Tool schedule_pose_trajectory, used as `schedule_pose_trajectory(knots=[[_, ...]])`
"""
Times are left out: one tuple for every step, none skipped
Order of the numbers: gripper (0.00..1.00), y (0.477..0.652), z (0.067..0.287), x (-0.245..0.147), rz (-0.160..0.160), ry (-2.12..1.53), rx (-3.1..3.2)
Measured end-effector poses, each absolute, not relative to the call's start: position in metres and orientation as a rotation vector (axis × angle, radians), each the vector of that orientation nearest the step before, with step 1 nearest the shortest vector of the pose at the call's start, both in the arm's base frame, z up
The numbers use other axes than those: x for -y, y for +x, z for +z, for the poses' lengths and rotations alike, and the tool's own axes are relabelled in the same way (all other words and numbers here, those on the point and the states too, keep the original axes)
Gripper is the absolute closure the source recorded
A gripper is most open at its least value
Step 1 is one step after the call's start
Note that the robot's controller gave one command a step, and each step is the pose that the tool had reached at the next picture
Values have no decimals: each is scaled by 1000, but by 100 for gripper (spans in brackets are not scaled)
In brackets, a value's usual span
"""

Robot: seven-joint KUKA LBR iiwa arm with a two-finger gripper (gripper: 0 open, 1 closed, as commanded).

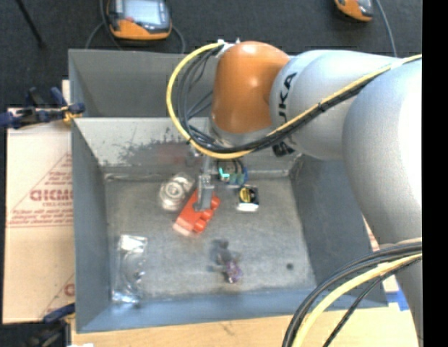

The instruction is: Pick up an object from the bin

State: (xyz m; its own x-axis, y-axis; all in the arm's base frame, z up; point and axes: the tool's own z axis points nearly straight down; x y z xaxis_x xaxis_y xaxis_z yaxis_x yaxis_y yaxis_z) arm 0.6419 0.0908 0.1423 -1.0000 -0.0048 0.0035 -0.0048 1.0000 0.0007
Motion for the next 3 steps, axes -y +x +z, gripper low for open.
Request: schedule_pose_trajectory(knots=[[0, 609, 94, -64, 1, 1082, 2950], [0, 625, 72, -53, 8, 1992, 2441], [100, 625, 74, -54, 4, 1986, 2446]])
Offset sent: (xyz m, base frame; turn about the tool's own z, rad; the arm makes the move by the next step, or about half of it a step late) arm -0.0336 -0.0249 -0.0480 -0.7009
